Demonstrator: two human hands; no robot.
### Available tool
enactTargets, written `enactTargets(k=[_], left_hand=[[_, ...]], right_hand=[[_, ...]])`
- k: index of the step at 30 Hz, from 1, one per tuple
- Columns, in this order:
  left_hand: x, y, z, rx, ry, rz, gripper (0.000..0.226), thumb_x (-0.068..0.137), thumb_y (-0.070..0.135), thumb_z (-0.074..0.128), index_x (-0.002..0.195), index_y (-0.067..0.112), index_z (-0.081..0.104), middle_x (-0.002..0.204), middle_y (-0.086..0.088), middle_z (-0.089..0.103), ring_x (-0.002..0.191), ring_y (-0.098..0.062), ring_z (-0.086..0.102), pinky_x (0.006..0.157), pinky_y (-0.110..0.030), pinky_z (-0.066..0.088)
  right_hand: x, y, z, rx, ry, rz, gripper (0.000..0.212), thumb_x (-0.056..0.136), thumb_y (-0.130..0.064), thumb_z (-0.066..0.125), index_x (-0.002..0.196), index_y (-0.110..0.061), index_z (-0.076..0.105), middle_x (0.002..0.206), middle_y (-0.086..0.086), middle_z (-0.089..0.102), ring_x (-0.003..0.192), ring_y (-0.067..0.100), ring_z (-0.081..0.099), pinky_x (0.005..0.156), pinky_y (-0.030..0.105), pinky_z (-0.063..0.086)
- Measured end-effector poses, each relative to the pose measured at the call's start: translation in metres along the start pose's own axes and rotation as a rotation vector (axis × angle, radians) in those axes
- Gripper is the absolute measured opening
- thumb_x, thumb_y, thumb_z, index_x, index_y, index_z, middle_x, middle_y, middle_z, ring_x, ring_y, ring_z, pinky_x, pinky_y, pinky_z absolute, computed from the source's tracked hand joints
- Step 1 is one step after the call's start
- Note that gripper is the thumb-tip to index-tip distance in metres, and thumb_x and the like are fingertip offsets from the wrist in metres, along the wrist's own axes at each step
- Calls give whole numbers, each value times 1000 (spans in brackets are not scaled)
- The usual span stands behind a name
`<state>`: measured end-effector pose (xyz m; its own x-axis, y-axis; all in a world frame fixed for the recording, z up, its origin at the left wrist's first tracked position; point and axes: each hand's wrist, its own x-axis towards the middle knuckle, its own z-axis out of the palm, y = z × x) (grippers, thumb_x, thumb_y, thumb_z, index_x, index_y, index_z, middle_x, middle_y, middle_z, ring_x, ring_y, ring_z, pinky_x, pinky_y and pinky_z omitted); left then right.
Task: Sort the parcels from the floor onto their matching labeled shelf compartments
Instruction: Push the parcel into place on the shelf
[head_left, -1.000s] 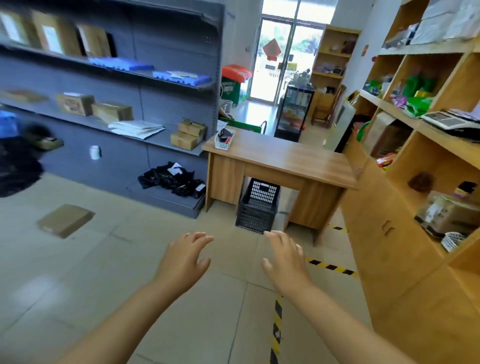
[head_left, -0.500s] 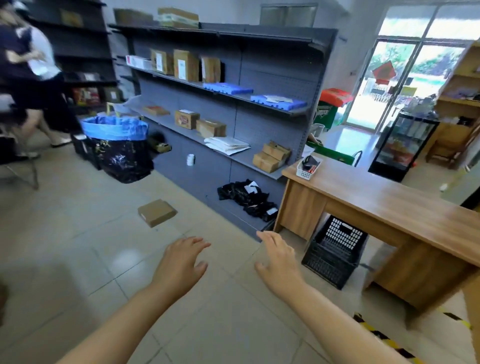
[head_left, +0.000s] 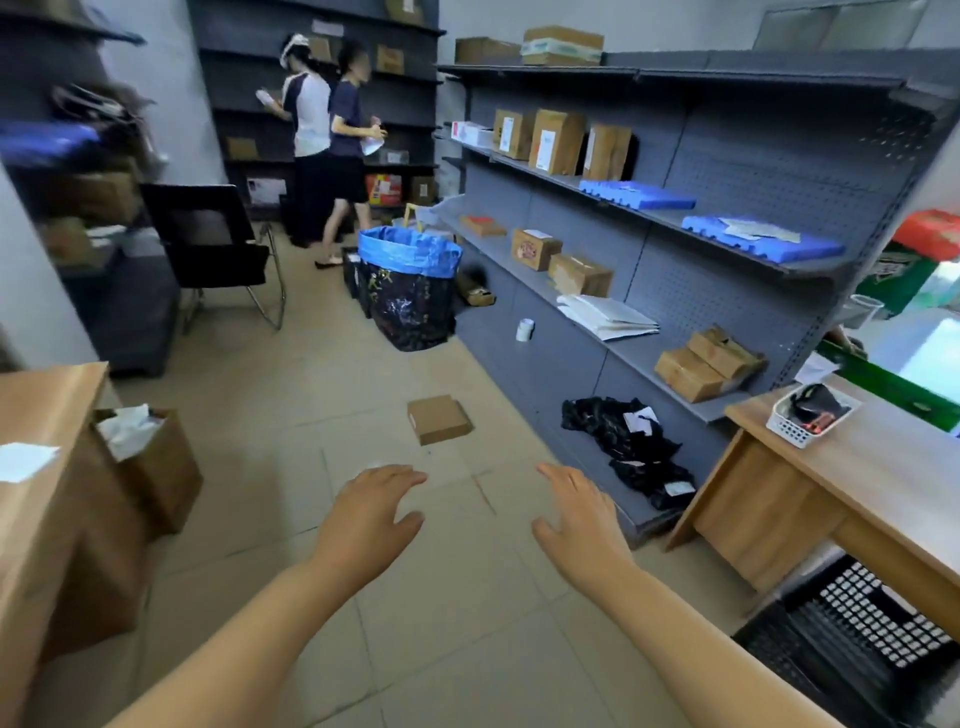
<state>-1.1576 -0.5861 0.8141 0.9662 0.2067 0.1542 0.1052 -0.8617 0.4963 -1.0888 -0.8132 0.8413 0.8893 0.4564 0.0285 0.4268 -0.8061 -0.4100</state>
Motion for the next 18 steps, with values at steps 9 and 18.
enactTargets(k=[9,18], left_hand=[[81,-78,-24,12,92,-87,42,87,25,56,129,24,51,140,5,47,132,-16,37,105,-29,26],[214,-181,-67,22,87,-67,40,87,24,55,127,23,53,134,6,52,127,-16,42,102,-28,31]], right_hand=[[107,-45,21,-21,-49,-145,59,93,-24,44,147,-23,19,150,-6,27,135,17,27,111,29,20],[274,-92,59,-41,-36,-126,59,91,-24,47,145,-21,25,148,-4,33,137,15,28,112,32,18]])
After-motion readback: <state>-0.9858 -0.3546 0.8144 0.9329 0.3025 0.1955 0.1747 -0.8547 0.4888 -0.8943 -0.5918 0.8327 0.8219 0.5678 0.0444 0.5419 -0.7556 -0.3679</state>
